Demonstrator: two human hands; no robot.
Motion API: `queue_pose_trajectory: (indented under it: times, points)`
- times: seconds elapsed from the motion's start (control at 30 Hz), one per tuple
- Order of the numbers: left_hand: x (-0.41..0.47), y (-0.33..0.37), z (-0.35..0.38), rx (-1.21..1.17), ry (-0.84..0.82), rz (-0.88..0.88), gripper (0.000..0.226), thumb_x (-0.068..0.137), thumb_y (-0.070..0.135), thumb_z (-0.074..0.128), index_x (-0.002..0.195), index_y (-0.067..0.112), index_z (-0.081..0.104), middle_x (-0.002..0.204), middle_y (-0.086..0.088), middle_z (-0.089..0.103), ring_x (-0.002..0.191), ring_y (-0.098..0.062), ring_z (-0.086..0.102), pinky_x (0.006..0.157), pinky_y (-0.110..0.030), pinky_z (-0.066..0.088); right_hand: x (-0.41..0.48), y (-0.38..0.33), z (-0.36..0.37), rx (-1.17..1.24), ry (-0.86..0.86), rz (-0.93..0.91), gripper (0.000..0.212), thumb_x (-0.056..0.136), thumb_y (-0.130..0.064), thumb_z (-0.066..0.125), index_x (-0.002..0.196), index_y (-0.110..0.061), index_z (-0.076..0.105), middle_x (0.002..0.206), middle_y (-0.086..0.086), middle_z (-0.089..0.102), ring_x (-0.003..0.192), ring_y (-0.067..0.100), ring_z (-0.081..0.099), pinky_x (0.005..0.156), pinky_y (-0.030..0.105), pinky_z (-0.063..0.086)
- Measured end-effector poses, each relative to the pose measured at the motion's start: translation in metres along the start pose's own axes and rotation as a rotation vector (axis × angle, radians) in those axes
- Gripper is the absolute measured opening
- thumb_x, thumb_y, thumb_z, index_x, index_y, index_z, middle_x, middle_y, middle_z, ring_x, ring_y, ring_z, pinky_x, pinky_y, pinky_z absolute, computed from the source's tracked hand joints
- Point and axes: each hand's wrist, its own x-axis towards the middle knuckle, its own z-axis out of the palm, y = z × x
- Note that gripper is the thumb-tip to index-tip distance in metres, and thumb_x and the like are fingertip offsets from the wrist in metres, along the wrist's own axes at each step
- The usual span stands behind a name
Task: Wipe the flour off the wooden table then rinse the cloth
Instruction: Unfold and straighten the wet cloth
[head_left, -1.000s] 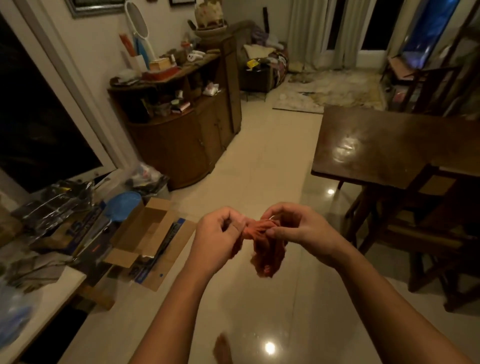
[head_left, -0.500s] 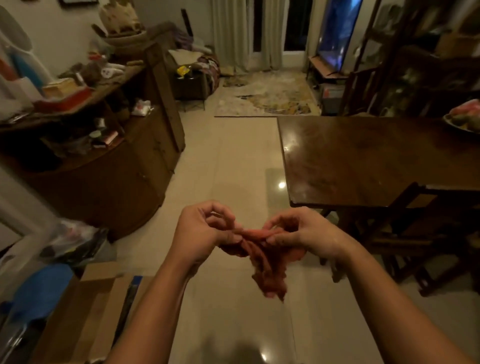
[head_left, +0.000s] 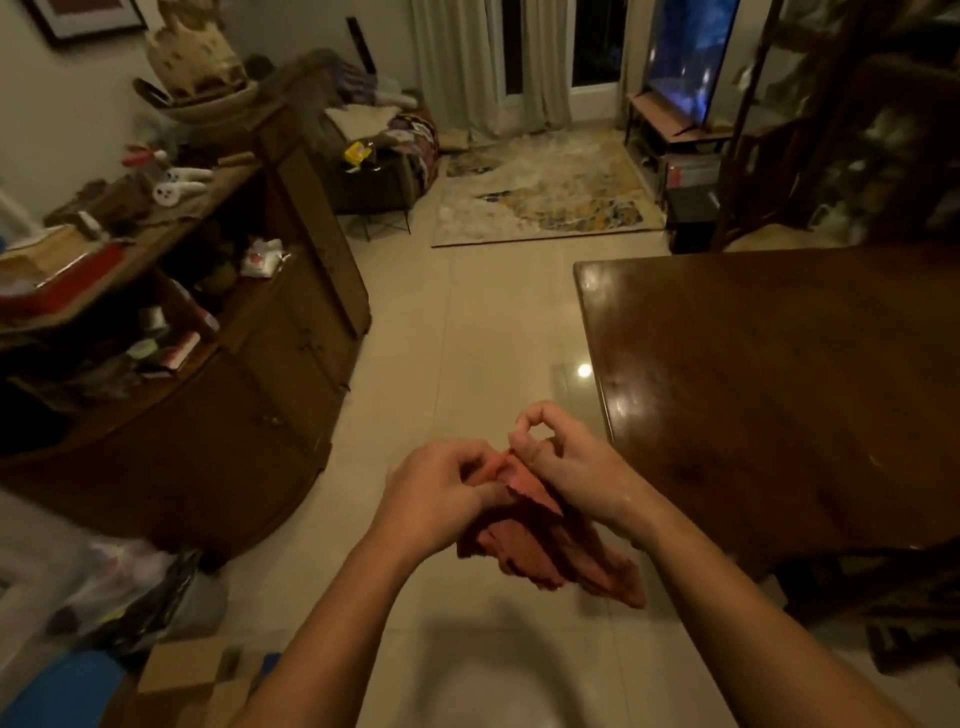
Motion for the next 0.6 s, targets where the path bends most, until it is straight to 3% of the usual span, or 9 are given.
queue_pose_trajectory:
  times: [0.07, 0.13, 0.2, 0.27, 0.37, 0.43, 0.53, 0.6]
  points:
    - [0.036, -0.004, -0.004, -0.170, 0.014, -0.019, 0.005, 0.079, 0.031, 0.075, 0.079, 0.026, 0.075, 0.068, -0.002, 0.073, 0.061, -0.026, 0.070, 0.061, -0.044, 0.059, 0.028, 0.007, -0.022, -0.007, -0.133, 0.062, 0.030, 0.083, -0.053, 0.072, 0.104, -0.035, 0.060, 0.071, 0.001, 0.061, 0.061, 0.013, 0.057, 0.055, 0.025, 0.044]
    - [0.071, -0.015, -0.009, -0.209, 0.034, -0.010, 0.009, 0.079, 0.030, 0.072, 0.084, 0.025, 0.078, 0.071, -0.003, 0.075, 0.062, -0.026, 0.070, 0.064, -0.047, 0.060, 0.050, 0.017, -0.039, -0.035, -0.156, 0.106, 0.035, 0.075, -0.046, 0.083, 0.103, -0.034, 0.066, 0.075, -0.001, 0.066, 0.064, 0.011, 0.063, 0.056, 0.026, 0.049]
    - [0.110, -0.025, -0.015, -0.162, 0.015, 0.017, 0.016, 0.074, 0.040, 0.065, 0.084, 0.033, 0.077, 0.072, 0.003, 0.075, 0.066, -0.021, 0.070, 0.070, -0.051, 0.059, 0.075, 0.036, -0.053, -0.011, -0.083, 0.129, 0.023, 0.079, -0.032, 0.084, 0.096, -0.022, 0.072, 0.070, 0.002, 0.068, 0.059, 0.017, 0.064, 0.055, 0.033, 0.052]
    - [0.151, -0.034, -0.019, -0.100, 0.004, 0.055, 0.014, 0.078, 0.036, 0.061, 0.082, 0.037, 0.074, 0.074, 0.008, 0.074, 0.070, -0.018, 0.070, 0.073, -0.047, 0.058, 0.098, 0.058, -0.066, -0.082, -0.006, 0.140, 0.007, 0.087, -0.021, 0.076, 0.093, -0.017, 0.075, 0.072, 0.004, 0.072, 0.061, 0.020, 0.067, 0.062, 0.035, 0.054]
    - [0.215, -0.041, -0.027, -0.027, 0.018, 0.108, 0.014, 0.082, 0.028, 0.065, 0.076, 0.040, 0.072, 0.076, 0.015, 0.073, 0.075, -0.005, 0.068, 0.075, -0.034, 0.055, 0.127, 0.089, -0.088, -0.211, 0.100, 0.184, 0.011, 0.094, -0.029, 0.067, 0.090, -0.028, 0.077, 0.079, -0.003, 0.076, 0.077, 0.016, 0.071, 0.074, 0.036, 0.056]
    - [0.263, -0.044, -0.030, 0.046, -0.057, 0.146, 0.007, 0.075, 0.043, 0.066, 0.078, 0.043, 0.072, 0.075, 0.016, 0.073, 0.074, -0.006, 0.068, 0.074, -0.036, 0.056, 0.146, 0.108, -0.098, -0.245, 0.175, 0.219, 0.016, 0.093, -0.035, 0.063, 0.087, -0.027, 0.076, 0.078, -0.001, 0.074, 0.076, 0.014, 0.069, 0.074, 0.042, 0.055]
    - [0.339, -0.048, -0.033, 0.251, -0.185, 0.250, 0.019, 0.071, 0.059, 0.058, 0.085, 0.051, 0.068, 0.073, 0.018, 0.070, 0.074, -0.005, 0.066, 0.073, -0.035, 0.056, 0.172, 0.127, -0.102, -0.161, 0.357, 0.266, 0.025, 0.088, -0.041, 0.059, 0.085, -0.021, 0.073, 0.079, 0.003, 0.072, 0.074, 0.017, 0.068, 0.073, 0.049, 0.054]
    - [0.386, -0.047, -0.032, 0.379, -0.269, 0.354, 0.024, 0.074, 0.064, 0.052, 0.091, 0.054, 0.065, 0.074, 0.019, 0.070, 0.075, -0.004, 0.066, 0.075, -0.034, 0.055, 0.187, 0.132, -0.103, -0.090, 0.495, 0.295, 0.019, 0.087, -0.039, 0.059, 0.087, -0.025, 0.072, 0.082, 0.004, 0.074, 0.077, 0.021, 0.070, 0.073, 0.048, 0.054]
